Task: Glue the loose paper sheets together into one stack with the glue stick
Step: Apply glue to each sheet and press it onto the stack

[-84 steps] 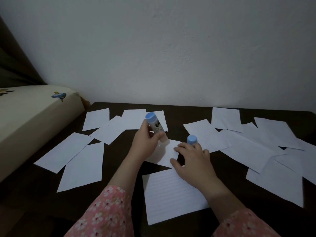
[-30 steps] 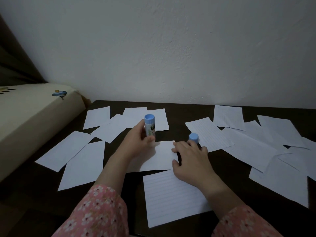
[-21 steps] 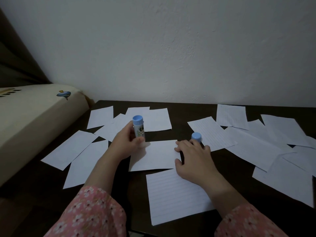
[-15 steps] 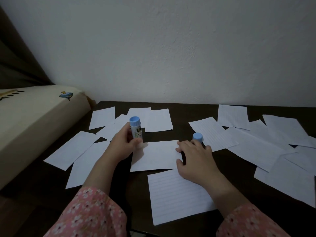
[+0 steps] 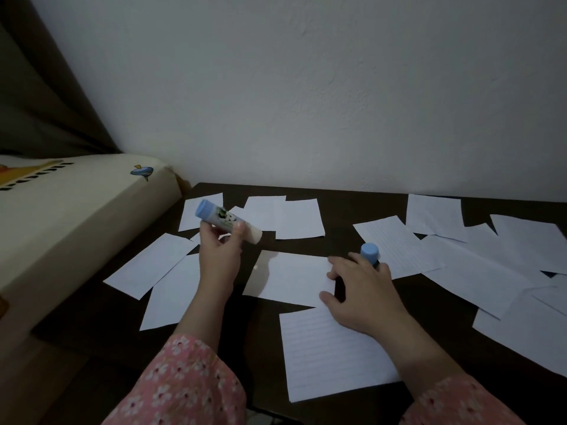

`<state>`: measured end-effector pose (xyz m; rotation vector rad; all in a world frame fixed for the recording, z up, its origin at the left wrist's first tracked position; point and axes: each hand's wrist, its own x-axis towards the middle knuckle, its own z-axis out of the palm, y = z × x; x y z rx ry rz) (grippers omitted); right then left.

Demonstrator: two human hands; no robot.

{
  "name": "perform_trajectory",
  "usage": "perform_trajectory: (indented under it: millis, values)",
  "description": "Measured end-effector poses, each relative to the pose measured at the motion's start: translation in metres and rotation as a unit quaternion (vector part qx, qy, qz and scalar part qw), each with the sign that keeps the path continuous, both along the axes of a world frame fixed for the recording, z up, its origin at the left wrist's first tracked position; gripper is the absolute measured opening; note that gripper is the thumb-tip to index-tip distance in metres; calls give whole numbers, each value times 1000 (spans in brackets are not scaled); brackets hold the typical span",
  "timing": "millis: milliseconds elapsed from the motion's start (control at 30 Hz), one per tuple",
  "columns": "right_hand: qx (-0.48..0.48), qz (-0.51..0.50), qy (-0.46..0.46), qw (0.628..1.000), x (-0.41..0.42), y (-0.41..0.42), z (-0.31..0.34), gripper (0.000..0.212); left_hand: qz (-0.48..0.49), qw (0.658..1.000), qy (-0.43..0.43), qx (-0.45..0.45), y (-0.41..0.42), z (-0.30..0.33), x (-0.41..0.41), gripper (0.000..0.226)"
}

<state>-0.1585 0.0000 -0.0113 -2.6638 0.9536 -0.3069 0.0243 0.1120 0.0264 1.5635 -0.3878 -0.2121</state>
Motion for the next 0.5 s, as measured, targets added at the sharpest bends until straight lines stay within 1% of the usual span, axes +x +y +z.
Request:
perform_trajectory:
  millis: [100,167,233,333,433,500]
  values:
    - [-8,-10,-3,1000,5,6,2,45,-32,999,-6,-2,-2,0,-7,44]
    - [-32,-13,5,999,8,10,1,49,-48,999,-2,-10,-3,3,-12,46]
    - [-48,-16,-5,999,9,11,1,48,-59,998,-13,-2,-4,4,-16,48]
    - [-74,-23,1,997,7,9,-1,42,-78,996,-37,36,-6,1,-17,48]
    - [-61,-21,22,998,3,5,-4,42,-110,988,-57,90,-8,-2,-20,50]
    - [-58,-18,17,998,1,3,-4,39,-135,983,-72,103,-9,-3,-23,47]
